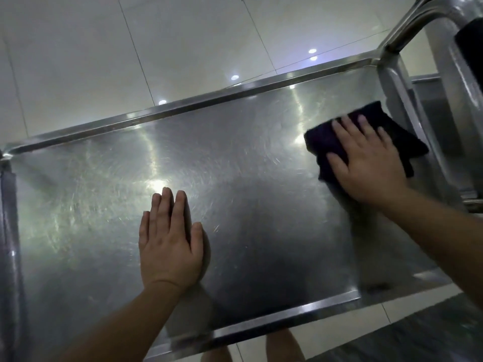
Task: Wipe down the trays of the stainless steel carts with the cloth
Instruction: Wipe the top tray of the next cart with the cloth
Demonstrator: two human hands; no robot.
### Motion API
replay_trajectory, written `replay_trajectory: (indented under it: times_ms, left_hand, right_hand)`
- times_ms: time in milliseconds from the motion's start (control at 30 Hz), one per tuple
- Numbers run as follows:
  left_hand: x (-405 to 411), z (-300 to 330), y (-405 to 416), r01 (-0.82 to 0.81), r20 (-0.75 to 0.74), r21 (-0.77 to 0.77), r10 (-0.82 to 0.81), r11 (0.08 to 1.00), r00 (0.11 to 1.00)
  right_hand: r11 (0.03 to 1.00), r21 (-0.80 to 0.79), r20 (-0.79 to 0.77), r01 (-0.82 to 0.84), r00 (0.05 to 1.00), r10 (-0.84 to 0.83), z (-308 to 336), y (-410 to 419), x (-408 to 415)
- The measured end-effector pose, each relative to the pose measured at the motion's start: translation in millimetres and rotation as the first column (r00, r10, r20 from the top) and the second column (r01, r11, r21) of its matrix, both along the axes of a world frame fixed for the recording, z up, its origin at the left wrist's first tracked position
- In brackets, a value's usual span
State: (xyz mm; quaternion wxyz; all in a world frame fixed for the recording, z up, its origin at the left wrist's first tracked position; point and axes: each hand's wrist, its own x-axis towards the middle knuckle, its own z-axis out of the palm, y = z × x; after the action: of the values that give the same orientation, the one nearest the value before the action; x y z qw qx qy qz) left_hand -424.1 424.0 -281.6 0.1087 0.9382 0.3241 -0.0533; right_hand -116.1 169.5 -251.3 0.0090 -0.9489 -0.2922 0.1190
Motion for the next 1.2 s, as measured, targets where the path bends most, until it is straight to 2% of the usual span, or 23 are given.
replay_trajectory:
  times_ms: [133,233,333,533,667,833,933,1033,1133,1200]
  left_hand:
    - [2,1,0,-0.015,0.002,0.007,0.015,1.0,1.0]
    - [1,2,1,-0.014,-0.01,0.005,0.014,1.0,1.0]
    - [1,3,-1,-0.013,-0.006,0.01,0.013,1.0,1.0]
    - [1,4,-2,-0.025,-0.009,-0.004,0.025,1.0,1.0]
    - [-1,3,-4,-0.012,-0.016,0.011,0.012,1.0,1.0]
    - [0,0,-2,0.007,-0.029,0.019,-0.006,1.0,1.0]
    - [0,1,-2,0.01,-0.028,0.026,-0.009,1.0,1.0]
    - [2,1,-2,0.001,-0.022,0.03,-0.001,1.0,1.0]
    - [1,0,-1,-0.009,-0.006,0.022,0.009,1.0,1.0]
    - [0,0,0,-0.017,0.005,0.017,0.017,1.0,1.0]
  right_hand:
    - [0.992,0.078,0.018,0.103,0.994,-0.105,-6,108,79]
    - [0.992,0.067,-0.011,0.105,0.994,-0.105,-6,120,82]
    - [0.998,0.052,-0.005,-0.036,0.999,0.036,-4,74,25]
    - [0.982,-0.053,-0.114,-0.183,0.978,0.176,9,-80,-187]
    - [0.977,-0.11,-0.158,-0.184,0.974,0.165,13,-104,-228]
    - [0.984,-0.031,-0.068,-0.178,0.982,0.176,-2,-7,-162]
    - [0.996,0.054,-0.025,-0.066,0.997,0.067,-12,97,-87]
    - [0.991,0.1,-0.051,0.091,0.995,-0.087,-13,187,-26]
    - [0.981,0.097,-0.043,0.166,0.986,-0.162,-16,223,-20]
    - [0.993,0.097,-0.035,0.066,0.997,-0.063,-16,212,-45]
